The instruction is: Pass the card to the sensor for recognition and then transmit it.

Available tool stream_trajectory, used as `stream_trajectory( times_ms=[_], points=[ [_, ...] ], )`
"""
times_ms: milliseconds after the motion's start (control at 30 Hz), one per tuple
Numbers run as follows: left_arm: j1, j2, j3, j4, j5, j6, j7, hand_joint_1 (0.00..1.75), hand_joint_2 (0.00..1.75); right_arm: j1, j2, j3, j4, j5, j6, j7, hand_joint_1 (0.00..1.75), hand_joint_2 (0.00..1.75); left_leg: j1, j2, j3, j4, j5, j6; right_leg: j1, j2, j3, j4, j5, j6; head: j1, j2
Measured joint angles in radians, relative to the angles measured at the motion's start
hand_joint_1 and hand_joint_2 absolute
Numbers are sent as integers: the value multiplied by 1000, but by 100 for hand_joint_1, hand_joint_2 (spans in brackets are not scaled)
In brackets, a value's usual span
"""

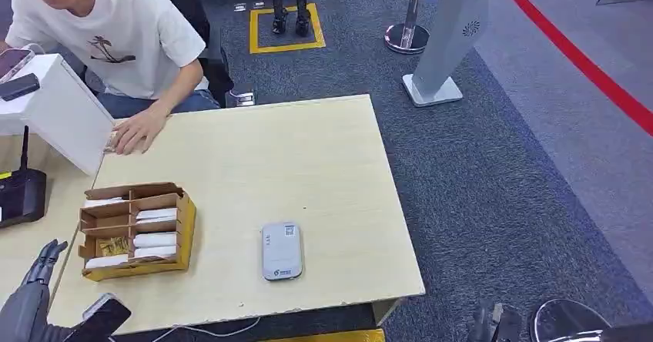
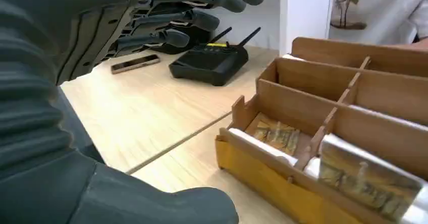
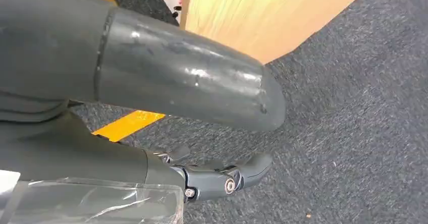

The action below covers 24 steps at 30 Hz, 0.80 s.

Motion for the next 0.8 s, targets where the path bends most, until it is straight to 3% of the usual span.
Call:
stream_trajectory(
  times_ms=[133,367,800],
  points=[
    [-28,-4,9,25,-33,-23,-7,0,175,-2,0,0,-6,18,0,8,0,0,0,-1,0,0,0,0,0,-1,0,0,0,0,0,0],
    [-157,10,0,131,-60,-42,-27,0,175,-12,2,0,-8,35,-2,19,0,0,0,-2,1,0,2,0,0,-2,1,0,1,0,0,0],
    [-407,103,-100,316,-68,-84,-37,0,175,-25,6,1,-8,43,-5,22,0,0,0,-2,1,0,3,-1,0,-2,1,0,1,-1,0,0]
  ],
)
